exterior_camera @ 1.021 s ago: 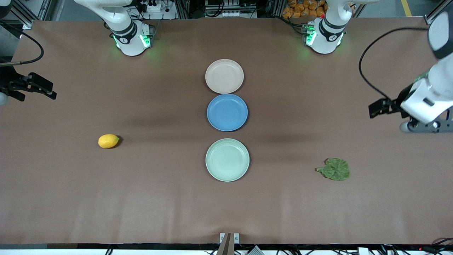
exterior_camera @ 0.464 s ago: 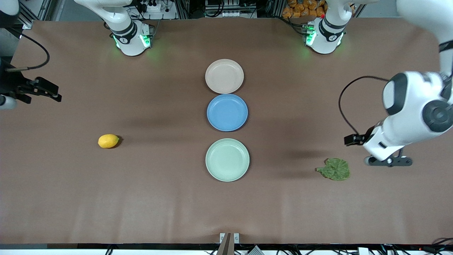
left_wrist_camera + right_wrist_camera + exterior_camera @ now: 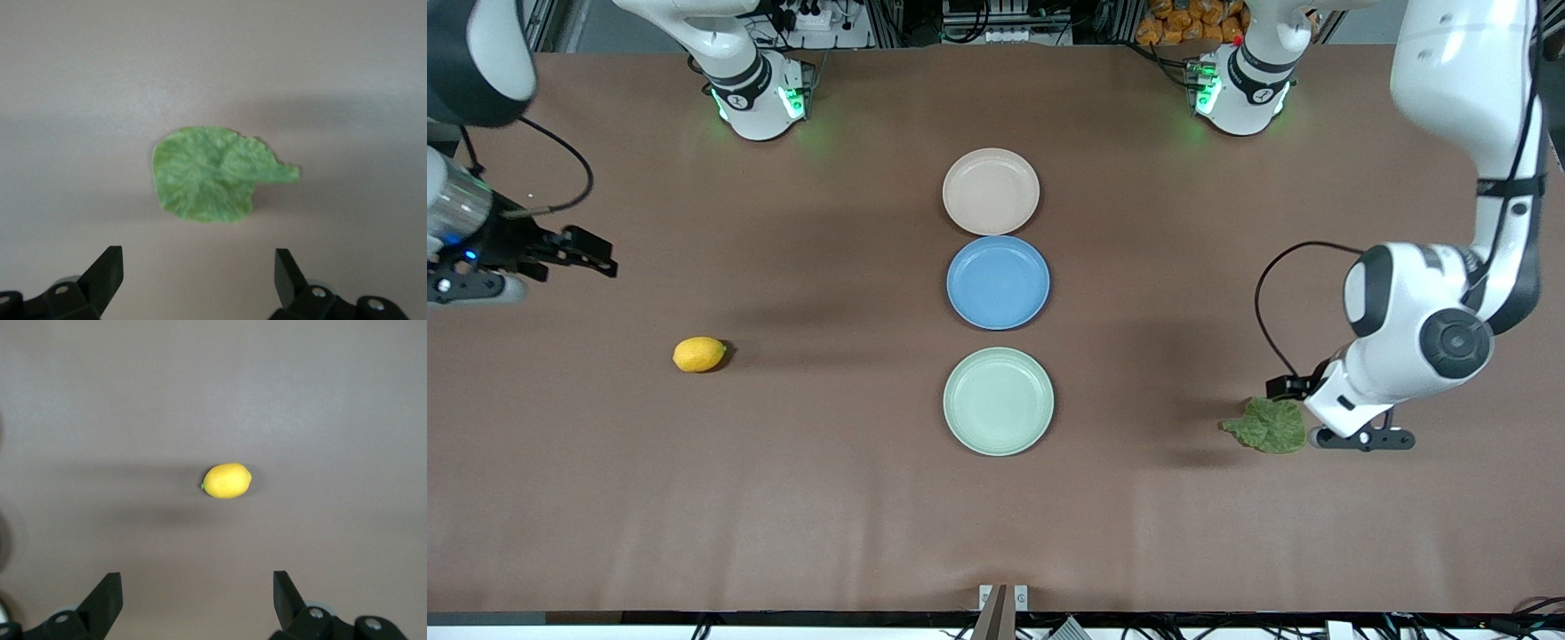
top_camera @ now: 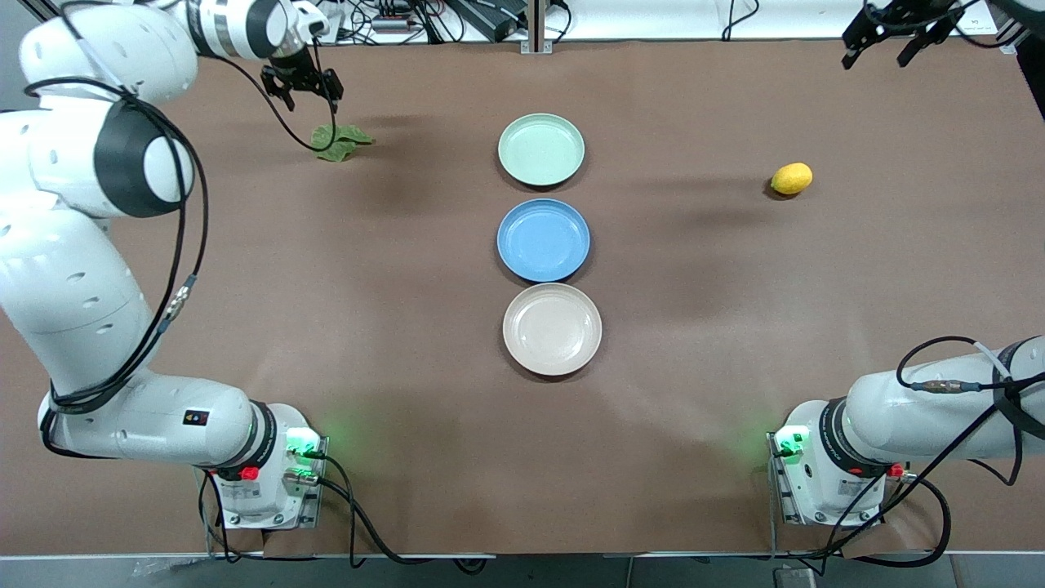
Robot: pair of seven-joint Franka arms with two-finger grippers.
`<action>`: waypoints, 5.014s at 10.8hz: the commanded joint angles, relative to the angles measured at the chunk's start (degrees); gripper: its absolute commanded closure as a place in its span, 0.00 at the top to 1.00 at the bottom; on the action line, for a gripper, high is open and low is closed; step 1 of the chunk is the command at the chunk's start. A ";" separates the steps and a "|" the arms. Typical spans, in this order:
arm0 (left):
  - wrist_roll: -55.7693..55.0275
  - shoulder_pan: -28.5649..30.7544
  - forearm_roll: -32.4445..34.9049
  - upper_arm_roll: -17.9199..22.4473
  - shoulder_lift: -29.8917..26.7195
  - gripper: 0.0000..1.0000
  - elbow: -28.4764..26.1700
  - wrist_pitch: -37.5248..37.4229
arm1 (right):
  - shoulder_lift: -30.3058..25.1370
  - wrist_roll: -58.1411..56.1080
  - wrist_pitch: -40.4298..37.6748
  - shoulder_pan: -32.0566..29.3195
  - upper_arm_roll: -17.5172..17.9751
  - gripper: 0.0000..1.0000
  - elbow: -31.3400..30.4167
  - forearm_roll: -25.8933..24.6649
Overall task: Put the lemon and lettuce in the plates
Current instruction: 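Grasp the lettuce with the left gripper while the right gripper reaches the lemon, then lift the lettuce with the left gripper while the right gripper grasps the lemon, then carry the lettuce onto the green plate while the right gripper carries the lemon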
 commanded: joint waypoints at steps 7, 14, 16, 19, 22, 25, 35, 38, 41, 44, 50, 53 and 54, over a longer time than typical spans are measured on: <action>1.43 1.15 -7.96 -0.32 10.56 1.00 1.87 13.11 | 7.97 -8.25 17.69 2.51 0.38 1.00 -10.53 -1.38; 2.48 0.97 -7.61 -0.24 13.55 0.50 2.31 16.73 | 14.28 -35.89 40.79 -3.99 0.29 1.00 -21.53 -1.38; 2.66 0.79 -7.53 -0.24 13.73 0.11 2.31 16.73 | 17.11 -42.00 43.10 -4.61 0.29 1.00 -21.61 -1.38; 2.40 0.35 -7.35 -0.15 13.64 0.00 2.92 16.64 | 19.48 -46.32 43.89 -3.65 0.29 1.00 -21.70 -1.38; 2.22 -1.92 -7.09 -0.15 12.59 0.00 3.28 16.38 | 22.20 -53.51 47.05 -3.21 0.38 1.00 -20.92 -1.47; 2.04 -3.60 -7.17 -0.24 11.10 0.00 4.34 16.02 | 24.23 -56.79 48.11 -3.73 0.38 1.00 -19.50 -1.38; -12.62 -14.14 -8.05 -0.24 7.67 0.00 5.92 13.12 | 22.66 -51.80 47.33 -4.44 0.55 0.04 -22.66 -0.24; -17.45 -15.99 -8.05 -1.63 6.87 0.00 5.92 13.03 | 19.41 -43.38 42.51 -2.34 0.55 0.04 -23.11 -0.24; -26.40 -20.11 -7.96 -2.26 6.87 0.00 7.05 13.03 | 16.25 -35.45 37.85 0.39 0.64 0.04 -23.11 -0.24; -37.29 -24.42 -7.96 -2.35 6.96 0.00 8.28 13.03 | 12.65 -24.75 32.57 5.21 0.64 0.04 -23.63 -0.24; -50.59 -30.31 -7.96 -2.35 14.41 0.00 8.91 28.13 | 9.47 7.25 25.62 22.61 1.08 0.07 -25.04 1.59; -51.73 -31.98 -8.05 -2.35 16.02 0.99 8.91 32.63 | 9.03 17.07 23.68 30.69 1.17 0.09 -24.87 8.55; -53.66 -32.51 -7.53 -2.00 15.14 1.00 8.99 32.46 | 9.20 22.52 23.77 33.94 1.34 0.09 -24.43 8.55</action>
